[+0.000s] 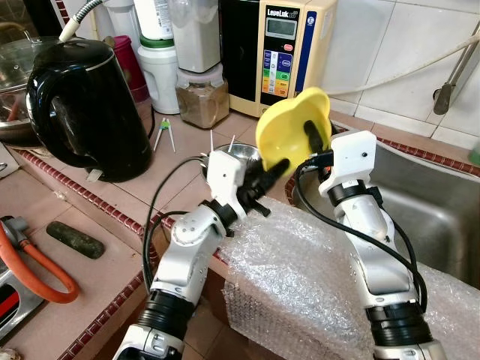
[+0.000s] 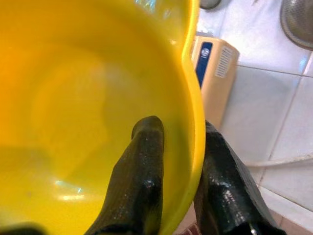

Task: Kitchen organization

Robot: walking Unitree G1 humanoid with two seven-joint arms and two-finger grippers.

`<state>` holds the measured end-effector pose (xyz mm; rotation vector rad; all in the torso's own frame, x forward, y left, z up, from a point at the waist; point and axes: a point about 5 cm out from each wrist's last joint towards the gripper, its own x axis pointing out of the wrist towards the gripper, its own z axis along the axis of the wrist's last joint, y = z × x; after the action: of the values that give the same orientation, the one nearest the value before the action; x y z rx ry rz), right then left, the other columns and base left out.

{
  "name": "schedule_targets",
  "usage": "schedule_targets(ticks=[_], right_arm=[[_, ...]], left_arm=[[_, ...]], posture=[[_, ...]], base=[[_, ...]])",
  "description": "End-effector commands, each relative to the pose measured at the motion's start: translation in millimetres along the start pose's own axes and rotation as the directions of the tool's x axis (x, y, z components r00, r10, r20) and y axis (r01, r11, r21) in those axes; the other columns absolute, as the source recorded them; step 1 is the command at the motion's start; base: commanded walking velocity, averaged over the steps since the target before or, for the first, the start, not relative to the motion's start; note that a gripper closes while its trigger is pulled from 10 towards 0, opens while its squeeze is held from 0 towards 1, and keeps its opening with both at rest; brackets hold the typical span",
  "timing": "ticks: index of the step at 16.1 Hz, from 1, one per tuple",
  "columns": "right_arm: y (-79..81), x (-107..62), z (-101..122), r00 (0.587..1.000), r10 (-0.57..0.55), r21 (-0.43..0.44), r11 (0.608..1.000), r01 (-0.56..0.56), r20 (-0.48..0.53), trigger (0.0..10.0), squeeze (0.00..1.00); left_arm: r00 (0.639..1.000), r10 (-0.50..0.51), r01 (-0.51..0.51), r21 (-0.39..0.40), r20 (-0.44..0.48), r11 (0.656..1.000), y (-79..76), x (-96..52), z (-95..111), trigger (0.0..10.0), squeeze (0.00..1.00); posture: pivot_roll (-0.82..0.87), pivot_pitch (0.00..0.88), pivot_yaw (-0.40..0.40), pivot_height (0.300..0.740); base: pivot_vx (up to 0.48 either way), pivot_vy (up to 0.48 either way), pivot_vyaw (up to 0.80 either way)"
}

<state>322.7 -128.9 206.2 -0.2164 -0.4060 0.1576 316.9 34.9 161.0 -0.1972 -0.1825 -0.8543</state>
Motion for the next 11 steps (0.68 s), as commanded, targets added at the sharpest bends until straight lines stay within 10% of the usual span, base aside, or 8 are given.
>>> schedule_targets(ticks=[1,11], right_arm=[[-14.7,1.4,-7.8,0.995,-0.087,-0.046,0.995,0.084,-0.045,0.0,0.00],[-67.3,-15.5,-36.3,0.911,-0.379,-0.279,0.903,0.327,-0.160,0.0,0.00]], left_arm=[[0.996,-0.092,0.092,0.026,0.005,0.995,-11.5,3.5,3.2,10.0,1.00],[0.969,-0.223,0.232,0.079,-0.110,0.970,-12.6,-6.1,-0.9,10.0,1.00]], posture=[[-0.01,0.000,0.043,0.740],[-0.01,0.000,0.051,0.740]], base=[[0.000,0.000,0.00],[0.000,0.000,0.00]])
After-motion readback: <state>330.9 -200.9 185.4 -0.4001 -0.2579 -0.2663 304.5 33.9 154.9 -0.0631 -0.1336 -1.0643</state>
